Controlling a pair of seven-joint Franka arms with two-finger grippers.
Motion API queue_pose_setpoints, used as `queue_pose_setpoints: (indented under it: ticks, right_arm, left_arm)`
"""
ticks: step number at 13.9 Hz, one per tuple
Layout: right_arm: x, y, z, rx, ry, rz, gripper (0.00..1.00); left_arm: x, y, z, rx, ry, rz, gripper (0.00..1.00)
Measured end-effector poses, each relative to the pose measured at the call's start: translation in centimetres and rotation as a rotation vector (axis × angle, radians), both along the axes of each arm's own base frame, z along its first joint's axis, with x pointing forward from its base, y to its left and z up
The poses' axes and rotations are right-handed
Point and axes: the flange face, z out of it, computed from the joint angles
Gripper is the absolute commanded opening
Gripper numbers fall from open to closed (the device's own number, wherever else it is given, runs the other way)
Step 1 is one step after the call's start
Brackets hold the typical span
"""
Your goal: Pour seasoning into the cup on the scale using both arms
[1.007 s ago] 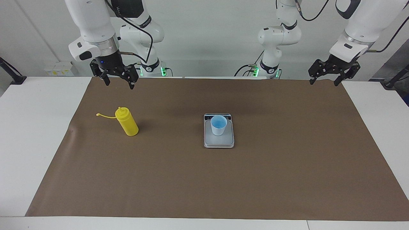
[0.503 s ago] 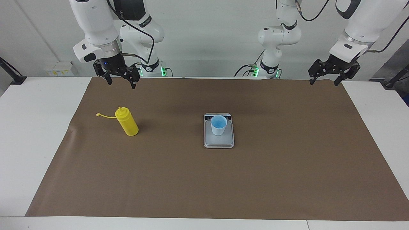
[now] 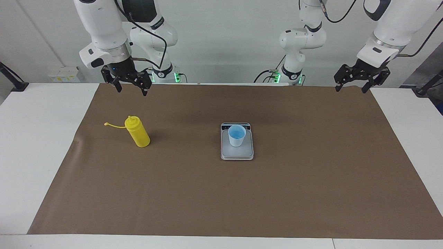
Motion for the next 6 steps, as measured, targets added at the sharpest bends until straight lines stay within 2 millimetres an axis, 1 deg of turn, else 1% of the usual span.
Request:
queue_pose_setpoints:
  ticks: [6]
  right_arm:
    - [0.13, 0.11, 0.18, 0.002, -0.015, 0.011, 1.0]
  left_arm:
    - [0.0, 0.0, -0.02, 0.0, 0.0, 0.0, 1.0]
